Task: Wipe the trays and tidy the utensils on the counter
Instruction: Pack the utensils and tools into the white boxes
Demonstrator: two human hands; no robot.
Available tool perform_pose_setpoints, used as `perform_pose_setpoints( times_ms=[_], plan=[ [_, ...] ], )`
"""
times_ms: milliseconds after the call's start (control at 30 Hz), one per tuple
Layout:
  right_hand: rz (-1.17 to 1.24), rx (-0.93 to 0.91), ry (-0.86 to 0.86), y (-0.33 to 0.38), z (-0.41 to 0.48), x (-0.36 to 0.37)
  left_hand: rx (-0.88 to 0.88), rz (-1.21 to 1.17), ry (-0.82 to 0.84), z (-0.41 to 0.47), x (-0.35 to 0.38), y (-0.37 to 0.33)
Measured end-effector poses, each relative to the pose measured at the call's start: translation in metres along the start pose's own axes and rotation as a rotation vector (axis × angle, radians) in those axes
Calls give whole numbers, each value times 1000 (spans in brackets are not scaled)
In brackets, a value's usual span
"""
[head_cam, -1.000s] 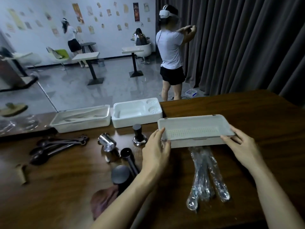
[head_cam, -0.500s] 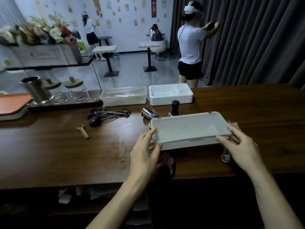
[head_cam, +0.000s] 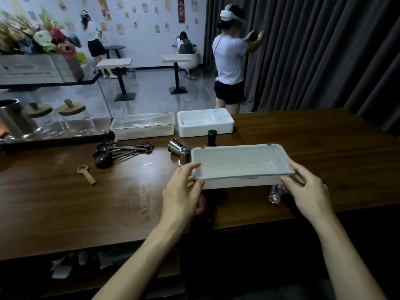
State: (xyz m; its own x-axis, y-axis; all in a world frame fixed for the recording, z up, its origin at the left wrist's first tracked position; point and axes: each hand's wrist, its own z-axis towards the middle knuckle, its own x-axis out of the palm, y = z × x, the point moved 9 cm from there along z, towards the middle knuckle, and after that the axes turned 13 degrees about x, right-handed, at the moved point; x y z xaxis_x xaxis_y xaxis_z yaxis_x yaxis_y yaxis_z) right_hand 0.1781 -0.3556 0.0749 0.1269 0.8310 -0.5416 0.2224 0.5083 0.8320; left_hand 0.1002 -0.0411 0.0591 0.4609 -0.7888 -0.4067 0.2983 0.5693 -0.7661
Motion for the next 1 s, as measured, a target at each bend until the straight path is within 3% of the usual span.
perform_pose_setpoints(
  times_ms=[400,700,867,1000],
  plan=[
    [33,63,-231,-62,87,-114,39,-77,229,102,188,-26],
    [-169,48,-234,-127,150,-151,-117,-242,352,159,323,-35],
    [-484,-92,-254,-131,151,-155,-209,-391,376,174,370,-36],
    [-483,-247,-335,-111,156,-151,-248,-370,263,164,376,-27]
  ],
)
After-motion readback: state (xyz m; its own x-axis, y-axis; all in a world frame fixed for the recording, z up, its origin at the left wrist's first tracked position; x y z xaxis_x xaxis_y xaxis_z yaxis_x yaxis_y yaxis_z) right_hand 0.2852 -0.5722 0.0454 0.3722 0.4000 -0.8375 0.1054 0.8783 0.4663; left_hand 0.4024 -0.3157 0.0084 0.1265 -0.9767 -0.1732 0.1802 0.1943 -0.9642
